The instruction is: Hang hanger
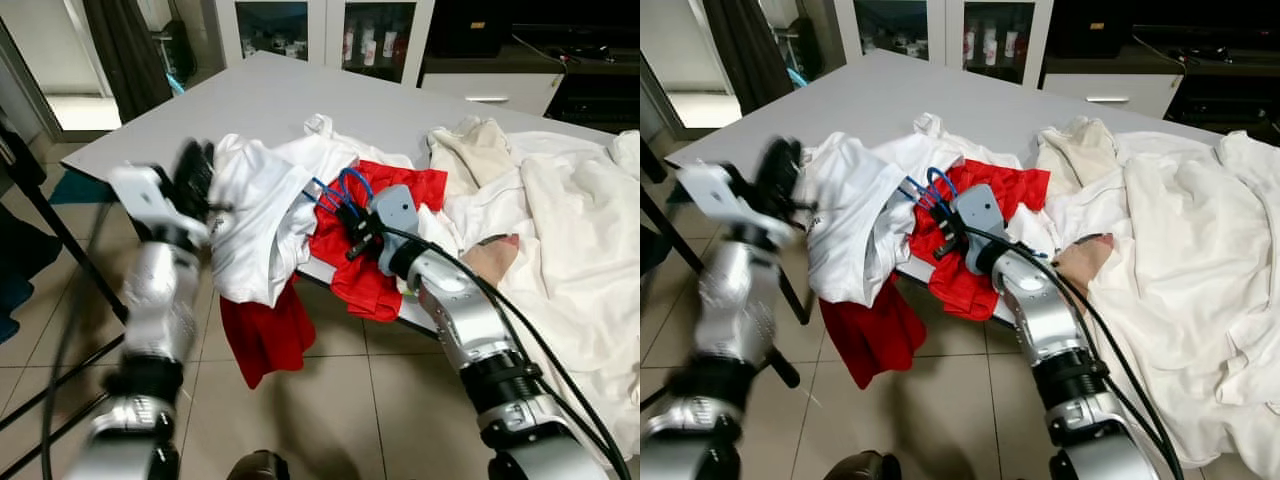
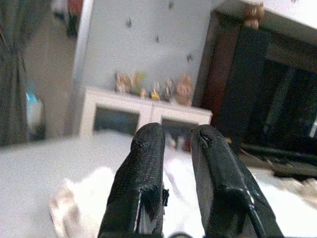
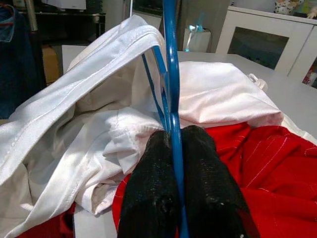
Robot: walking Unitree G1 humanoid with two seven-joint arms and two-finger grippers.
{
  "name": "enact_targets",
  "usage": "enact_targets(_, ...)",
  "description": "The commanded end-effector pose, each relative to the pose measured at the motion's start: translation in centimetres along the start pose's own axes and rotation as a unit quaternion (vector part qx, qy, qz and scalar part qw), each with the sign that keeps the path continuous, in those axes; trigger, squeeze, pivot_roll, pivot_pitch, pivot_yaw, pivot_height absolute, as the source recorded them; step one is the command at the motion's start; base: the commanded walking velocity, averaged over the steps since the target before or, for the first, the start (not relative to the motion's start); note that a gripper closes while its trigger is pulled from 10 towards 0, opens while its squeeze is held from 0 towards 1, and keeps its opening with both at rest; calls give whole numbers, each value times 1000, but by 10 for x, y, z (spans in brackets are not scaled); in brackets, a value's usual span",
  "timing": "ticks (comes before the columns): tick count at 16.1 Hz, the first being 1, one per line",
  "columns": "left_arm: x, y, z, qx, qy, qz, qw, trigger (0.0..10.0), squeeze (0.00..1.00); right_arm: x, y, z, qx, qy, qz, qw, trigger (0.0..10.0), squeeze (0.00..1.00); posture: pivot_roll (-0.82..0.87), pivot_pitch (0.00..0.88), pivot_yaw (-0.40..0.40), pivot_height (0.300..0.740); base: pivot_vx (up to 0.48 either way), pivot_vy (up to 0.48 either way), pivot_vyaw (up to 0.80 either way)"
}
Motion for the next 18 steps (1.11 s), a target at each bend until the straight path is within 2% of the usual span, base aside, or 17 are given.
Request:
enact_targets(1,-4,-3,4,-6,14,-3,1000,10000,0,2,-8,-2,-19,2,-10,1000,0,0,137,0,26,740,0,0,0)
enact_targets(2,-4,-3,4,-6,14,-3,1000,10000,0,2,-8,-2,-19,2,-10,1000,0,0,137,0,26,740,0,0,0)
enact_targets(4,-17,-6,22,-9,44,2,999,10000,0,-3,-14,-3,-46,10,-22,999,0,0,140,0,26,740,0,0,0)
enact_targets(5,-19,-8,25,-12,48,1,999,10000,0,-4,-15,-3,-51,11,-24,998,0,0,148,0,24,740,0,0,0)
enact_targets(6,-19,-13,33,-16,53,-4,998,10000,0,-5,-19,-2,-65,12,-30,997,0,0,151,0,26,740,0,0,0)
enact_targets(8,-19,-18,38,-22,54,-22,998,10000,0,-5,-24,-1,-84,9,-45,995,0,0,151,0,27,740,0,0,0)
enact_targets(10,-19,-25,41,-26,54,-29,998,10000,0,-2,-25,-2,-98,1,-61,993,0,0,152,0,27,740,0,0,0)
enact_targets(12,-23,-39,40,-41,61,-26,997,10000,0,9,-24,-6,-105,-24,-85,991,0,0,148,0,30,740,0,0,0)
enact_targets(15,-33,-39,42,-33,81,-39,995,10000,0,20,-22,-9,-96,-48,-114,988,0,0,145,0,32,740,0,0,0)
enact_targets(18,-34,-37,39,-19,79,-49,996,10000,0,24,-21,-10,-91,-60,-140,984,0,0,146,0,31,740,0,0,0)
Point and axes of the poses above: a point about 5 cm out from each wrist's last joint towards the gripper, its own z axis pointing back from the gripper into the wrist, its own x axis along the axis of the wrist's last joint, y = z × x, the point moved 5 cm from there along -z, pointing out of the wrist towards the gripper, and after that the axes turned 13 degrees about z, right-handed, at the moved point
